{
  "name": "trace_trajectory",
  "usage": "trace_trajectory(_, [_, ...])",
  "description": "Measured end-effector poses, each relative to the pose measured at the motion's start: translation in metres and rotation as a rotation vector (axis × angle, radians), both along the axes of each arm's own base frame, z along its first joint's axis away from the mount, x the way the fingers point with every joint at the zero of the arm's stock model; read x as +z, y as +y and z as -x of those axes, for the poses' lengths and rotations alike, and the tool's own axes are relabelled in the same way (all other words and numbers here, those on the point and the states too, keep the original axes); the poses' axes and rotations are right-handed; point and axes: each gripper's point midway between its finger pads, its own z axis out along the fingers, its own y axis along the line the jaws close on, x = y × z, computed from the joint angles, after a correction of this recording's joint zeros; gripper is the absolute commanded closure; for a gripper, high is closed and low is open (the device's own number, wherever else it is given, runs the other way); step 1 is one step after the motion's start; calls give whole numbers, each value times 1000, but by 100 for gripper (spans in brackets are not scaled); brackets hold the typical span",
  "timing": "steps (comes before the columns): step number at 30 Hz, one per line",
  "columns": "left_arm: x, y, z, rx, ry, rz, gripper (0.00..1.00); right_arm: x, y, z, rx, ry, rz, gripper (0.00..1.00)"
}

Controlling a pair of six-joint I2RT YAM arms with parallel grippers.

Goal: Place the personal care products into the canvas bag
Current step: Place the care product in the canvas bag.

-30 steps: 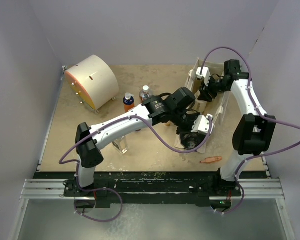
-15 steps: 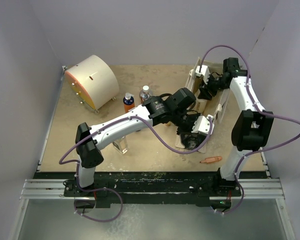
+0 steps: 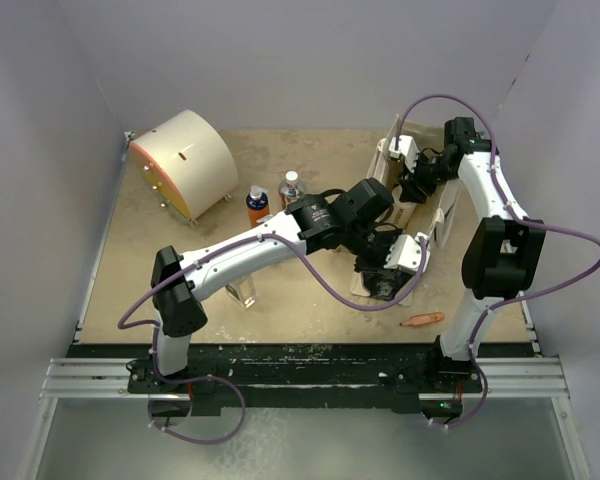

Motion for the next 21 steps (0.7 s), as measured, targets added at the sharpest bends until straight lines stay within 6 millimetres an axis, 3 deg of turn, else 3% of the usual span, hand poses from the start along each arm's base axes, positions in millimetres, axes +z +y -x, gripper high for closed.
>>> trace_trajectory(2, [0, 0, 1, -1, 0, -1, 65, 0, 0, 0, 0, 0, 1, 57])
trace_trajectory(14, [0, -1, 2, 14, 7, -5, 60, 2, 0, 0, -5, 3, -1, 42])
trace_trajectory(21, [0, -2, 3, 33, 6, -9, 59, 16, -1, -7, -2, -36, 3, 35])
